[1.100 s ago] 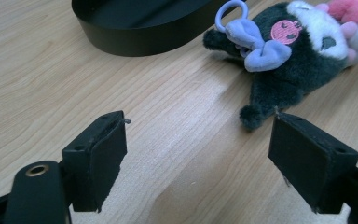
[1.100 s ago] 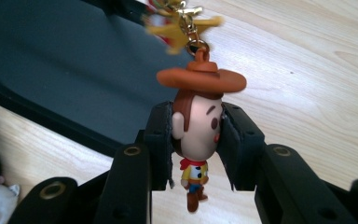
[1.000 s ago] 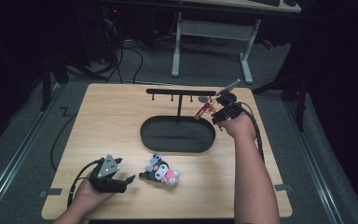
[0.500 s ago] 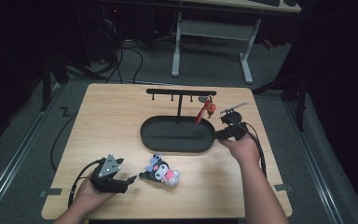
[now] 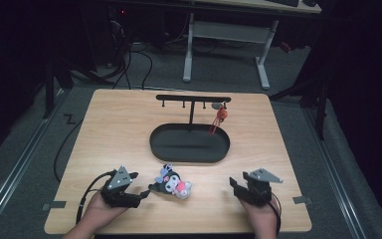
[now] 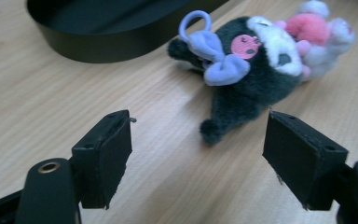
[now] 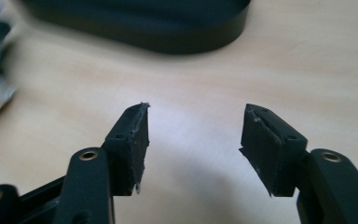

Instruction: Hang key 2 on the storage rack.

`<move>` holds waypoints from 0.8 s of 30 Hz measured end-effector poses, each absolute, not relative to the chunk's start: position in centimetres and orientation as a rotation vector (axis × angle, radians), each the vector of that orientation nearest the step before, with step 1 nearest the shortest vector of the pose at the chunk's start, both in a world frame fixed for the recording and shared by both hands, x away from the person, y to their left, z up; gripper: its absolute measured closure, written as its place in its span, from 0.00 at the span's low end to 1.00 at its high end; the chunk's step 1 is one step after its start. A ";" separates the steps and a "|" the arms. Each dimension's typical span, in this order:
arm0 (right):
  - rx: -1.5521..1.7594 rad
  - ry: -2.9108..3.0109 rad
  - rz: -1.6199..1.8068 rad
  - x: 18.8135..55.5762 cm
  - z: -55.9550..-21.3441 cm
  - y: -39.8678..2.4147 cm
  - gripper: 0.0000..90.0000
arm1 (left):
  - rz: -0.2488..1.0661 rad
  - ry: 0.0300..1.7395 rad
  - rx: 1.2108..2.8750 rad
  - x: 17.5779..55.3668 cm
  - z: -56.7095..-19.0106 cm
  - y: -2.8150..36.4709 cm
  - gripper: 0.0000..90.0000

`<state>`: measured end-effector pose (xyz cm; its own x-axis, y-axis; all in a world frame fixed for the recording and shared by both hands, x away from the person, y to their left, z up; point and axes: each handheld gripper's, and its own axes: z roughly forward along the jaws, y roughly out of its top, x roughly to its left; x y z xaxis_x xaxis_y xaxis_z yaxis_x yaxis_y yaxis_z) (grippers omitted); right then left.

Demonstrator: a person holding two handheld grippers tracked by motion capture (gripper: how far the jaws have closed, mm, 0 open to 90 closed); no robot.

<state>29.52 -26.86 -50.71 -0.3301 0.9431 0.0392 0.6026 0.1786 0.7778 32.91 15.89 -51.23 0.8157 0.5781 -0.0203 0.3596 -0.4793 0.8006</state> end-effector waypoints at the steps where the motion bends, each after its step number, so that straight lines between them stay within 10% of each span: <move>1: 1.451 2.005 0.993 29.5 -50.7 -26.9 0.45 | 0.311 0.692 2.116 32.8 -51.3 15.8 0.26; 9: 1.396 2.101 0.961 28.9 -50.9 -26.0 0.46 | 0.320 0.722 2.094 32.2 -50.8 14.9 0.33; 17: 1.370 2.115 0.974 29.1 -50.8 -25.0 0.47 | 0.462 0.801 2.085 33.1 -50.9 14.5 0.87; 24: 1.391 2.113 1.000 28.6 -50.5 -25.0 0.48 | 0.493 0.811 2.149 33.4 -51.2 10.8 0.93</move>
<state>28.62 -25.00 -50.53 -0.4126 0.9099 0.0419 0.6092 0.2415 0.7553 33.38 10.83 -51.19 0.7222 0.6869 0.0810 0.3881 -0.4993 0.7747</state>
